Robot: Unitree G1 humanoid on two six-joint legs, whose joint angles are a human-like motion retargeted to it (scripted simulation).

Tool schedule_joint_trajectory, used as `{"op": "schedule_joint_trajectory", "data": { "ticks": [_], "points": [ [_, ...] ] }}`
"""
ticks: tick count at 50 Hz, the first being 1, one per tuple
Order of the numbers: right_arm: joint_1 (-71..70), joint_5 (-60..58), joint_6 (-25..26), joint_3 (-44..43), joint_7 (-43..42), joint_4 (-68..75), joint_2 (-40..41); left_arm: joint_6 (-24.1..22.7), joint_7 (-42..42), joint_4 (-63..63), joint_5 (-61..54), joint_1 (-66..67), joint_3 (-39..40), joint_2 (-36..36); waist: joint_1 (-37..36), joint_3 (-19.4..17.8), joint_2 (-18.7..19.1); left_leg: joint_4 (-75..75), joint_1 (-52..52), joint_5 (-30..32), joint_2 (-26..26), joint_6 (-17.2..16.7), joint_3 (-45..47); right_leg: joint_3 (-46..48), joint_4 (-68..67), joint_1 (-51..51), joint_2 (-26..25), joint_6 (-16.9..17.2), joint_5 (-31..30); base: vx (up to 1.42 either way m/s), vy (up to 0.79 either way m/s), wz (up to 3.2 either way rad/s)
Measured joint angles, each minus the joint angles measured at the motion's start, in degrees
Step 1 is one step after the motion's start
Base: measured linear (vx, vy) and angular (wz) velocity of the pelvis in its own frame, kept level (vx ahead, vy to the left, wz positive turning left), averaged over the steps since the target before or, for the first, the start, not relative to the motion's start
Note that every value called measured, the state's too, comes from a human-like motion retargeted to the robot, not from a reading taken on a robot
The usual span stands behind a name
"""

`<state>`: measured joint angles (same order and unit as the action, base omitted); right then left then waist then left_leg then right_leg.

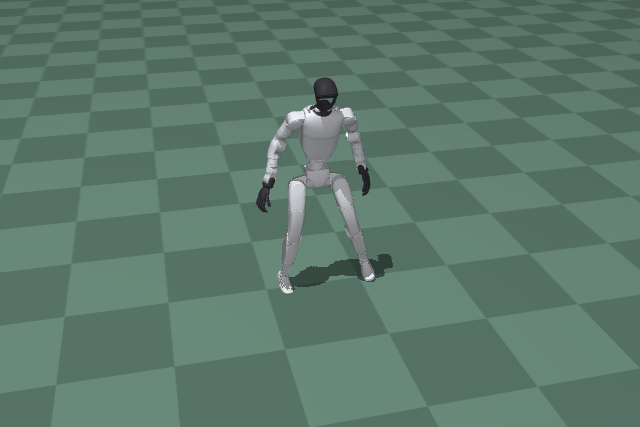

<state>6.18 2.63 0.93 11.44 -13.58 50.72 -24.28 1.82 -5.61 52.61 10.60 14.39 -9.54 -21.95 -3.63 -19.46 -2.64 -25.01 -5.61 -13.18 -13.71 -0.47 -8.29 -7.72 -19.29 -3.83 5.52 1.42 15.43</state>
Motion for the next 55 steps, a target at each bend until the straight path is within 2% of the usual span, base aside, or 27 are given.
{"op": "schedule_joint_trajectory", "data": {
  "ticks": [3, 6, 8, 10, 13, 18, 20, 23, 26, 28, 30, 35, 38, 41, 42, 45, 48, 50, 51, 55],
  "points": [
    [-1.14, 2.79, 0.13, 0.56, 0.85, 0.16, 2.8, -0.76, 1.75, -1.27, 0.72, 0.87, -0.86, 1.44, -2.53, 0.88, -0.97, -1.05, 0.01, -3.59, 8.52, 1.34, -1.98, -0.73, 4.3, 1.2, -0.58, 2.69, -3.47, 0.04, -0.33, -0.37],
    [-2.01, 2.54, 0.07, 3.32, 2.59, -0.99, 4.92, -1.82, 2.81, -2.77, 0.65, 1.34, -0.37, 2.28, -5.34, 2.31, -2.14, 2.85, 0.32, -4.31, 17.06, 1.19, -1.67, -1.18, 8.89, 2.11, -1.26, 5.25, -6.86, 0.06, -0.28, -0.31],
    [-3.29, 0.94, 0.08, 5.85, 3.68, -1.51, 5.94, -2.05, 3.04, -3.05, 0.47, 0.36, 0.15, 2.41, -6.48, 3.27, -2.8, 7.67, 0.45, -2.69, 20.35, 1.26, 1.59, -0.59, 11.15, 2.25, -2.19, 6.88, -8.49, 0.05, -0.26, 0.07],
    [-5.22, -1.31, 0.16, 8.36, 4.57, -1.55, 6.72, -1.72, 2.74, -2.6, 0.22, -1.9, 0.37, 2.08, -6.57, 3.98, -3.43, 12.25, 0.64, -0.64, 20.96, 2.72, 6.14, 0.9, 12.78, 2.24, -3.42, 7.88, -9.37, 0.04, -0.26, 0.47],
    [-7.41, -4.27, 0.01, 11.76, 5.54, -1.48, 7.71, -1.23, 1.43, -1.48, -0.39, -5.69, -0.53, 0.57, -4.98, 4.05, -5.18, 14.98, 0.95, 0.95, 19.31, 4.14, 6.55, 3.69, 14.35, 2.9, -4.94, 7.55, -9.46, 0.02, -0.28, 0.82],
    [-7.63, -4.38, -0.75, 16.6, 5.92, -3.46, 7.34, -1.7, -1.24, -0.41, -0.39, -11.96, -3.83, -4.73, -2.55, 1.95, -8.41, 15.32, 1.03, 1.93, 16.05, -0.42, 1.23, 2.84, 11.88, 2.34, -8.42, 3.61, -8.11, -0.02, -0.31, 0.76],
    [-7.23, -3.88, -0.95, 17.88, 5.76, -4.84, 6.19, -1.42, -2.22, -0.45, 0.11, -14.78, -4.92, -7.24, -3.03, 1.07, -9.12, 15.76, 0.87, 2.61, 14.53, -0.23, 0.7, 1.01, 9.62, 0.68, -9.34, 1.93, -7.39, -0.05, -0.33, 0.2],
    [-6.35, -4.16, -1.05, 18.05, 5.04, -6.9, 4.06, -0.83, -4.09, -1.65, -0.94, -17.62, -5.11, -10.41, -4.41, 0.42, -9.23, 15.92, 0.3, 3.36, 12.22, 1.3, 0.72, 0.26, 7.95, -1.34, -7.81, 0.1, -6.11, -0.04, -0.32, -0.08],
    [-2.83, -6.24, -3.1, 14.88, 4.25, -9.47, 2.63, -1.36, -6.98, -4.47, -4.53, -16.38, -4.76, -13.11, -4.51, 0.54, -8.44, 9.6, -2.2, -0.23, 10.46, 0.21, 0.87, 1.6, 4.48, -2.47, -3.65, 2.53, -3.09, 0.02, -0.29, 0.1],
    [-3.36, -5.77, -2.99, 13.2, 2.13, -9.84, 2.13, -1.38, -7.39, -5.4, -8.81, -17.3, -4.34, -14.48, -4.44, 0.36, -7.36, 13.79, -1.1, 1.69, 8.59, 0.44, -0.02, 1.8, 7.69, -1.92, -0.43, 3.42, -4.3, -0.03, -0.36, -0.07],
    [-1.25, -5.64, -3.24, 11.21, 2.36, -11.05, 1.93, -2.06, -8.36, -6.68, -10.15, -15.17, -3.58, -16.16, -4.12, 1.01, -6.56, 9.8, -2.91, -0.45, 7.26, -0.83, 0.67, 3.8, 5.64, -2.8, 3.87, 5.63, -3.44, 0.0, -0.37, -0.11],
    [-1.51, -4.65, -2.61, 8.06, -0.05, -10.82, 1.43, -2.86, -7.35, -6.31, -11.58, -13.99, -3.19, -19.89, -3.74, 1.04, -4.83, 12.73, -2.68, 1.0, 4.22, -1.36, -0.37, 2.84, 12.78, -1.7, 13.53, 9.59, -11.29, -0.04, -0.46, -0.16],
    [0.29, -5.11, -2.64, 7.09, -0.69, -10.7, 0.81, -3.27, -8.42, -5.59, -13.02, -10.94, -2.3, -21.29, -2.97, 1.44, -3.88, 10.88, -3.38, 0.32, 2.31, -2.96, -0.26, 1.9, 14.01, -1.22, 18.6, 11.13, -12.19, 0.0, -0.55, -0.07],
    [-0.35, -4.53, -1.73, 5.76, -0.38, -9.03, -0.62, -3.26, -11.26, -2.91, -16.54, -9.8, 0.49, -19.97, -2.63, 1.96, -2.14, 11.87, -3.83, 2.81, -0.89, -3.52, 0.21, 4.78, 13.36, -2.73, 21.95, 11.19, -12.48, -0.01, -0.67, -0.32],
    [0.05, -4.84, -1.7, 5.33, -0.48, -8.58, -0.82, -3.27, -11.51, -2.14, -17.28, -8.76, 1.88, -19.44, -2.56, 2.23, -1.59, 12.51, -3.35, 3.77, -2.23, -4.15, 0.53, 6.39, 13.16, -2.72, 22.5, 11.03, -12.61, 0.03, -0.74, -0.46],
    [-1.08, -6.46, -1.82, 4.59, -0.72, -5.99, -2.37, -2.78, -10.91, 1.23, -17.64, -6.53, 7.1, -16.3, -1.35, 2.74, 1.44, 16.88, -0.96, 9.39, -8.14, -6.65, 2.64, 9.93, 12.61, -2.68, 19.95, 9.66, -12.23, 0.03, -0.78, -0.46],
    [-2.65, -10.28, -1.43, 4.96, -1.04, -2.55, -4.01, -1.69, -9.26, 4.04, -15.06, -3.62, 11.66, -12.16, 1.05, 3.05, 3.78, 18.39, 1.09, 14.84, -12.79, -7.8, 9.49, 9.38, 9.45, -3.72, 14.69, 7.66, -9.81, 0.05, -0.76, -0.4],
    [-4.04, -12.58, -0.58, 5.34, -0.92, -0.04, -5.22, -1.21, -8.52, 5.54, -14.01, -2.02, 12.87, -9.14, 2.71, 3.08, 4.1, 16.64, 2.03, 14.3, -12.28, -7.52, 12.27, 8.54, 7.44, -4.35, 12.14, 6.56, -8.86, 0.06, -0.69, -0.44],
    [-5.01, -12.75, -0.08, 5.41, -0.67, 1.25, -5.92, -1.1, -8.35, 6.11, -13.75, -1.76, 12.62, -7.57, 3.24, 2.83, 3.82, 14.18, 2.09, 11.84, -10.05, -7.05, 11.05, 8.0, 7.27, -4.16, 11.47, 6.22, -8.75, 0.06, -0.62, -0.54],
    [-5.7, -7.54, 1.09, 3.91, 0.17, 3.33, -7.89, -0.78, -8.18, 5.12, -13.49, -1.17, 8.87, -3.15, 2.81, 2.78, 2.13, 3.81, 1.0, 2.11, 2.93, -4.89, 3.76, 6.19, 10.13, -2.09, 9.55, 6.01, -9.71, 0.07, -0.51, -0.63]
  ]
}}
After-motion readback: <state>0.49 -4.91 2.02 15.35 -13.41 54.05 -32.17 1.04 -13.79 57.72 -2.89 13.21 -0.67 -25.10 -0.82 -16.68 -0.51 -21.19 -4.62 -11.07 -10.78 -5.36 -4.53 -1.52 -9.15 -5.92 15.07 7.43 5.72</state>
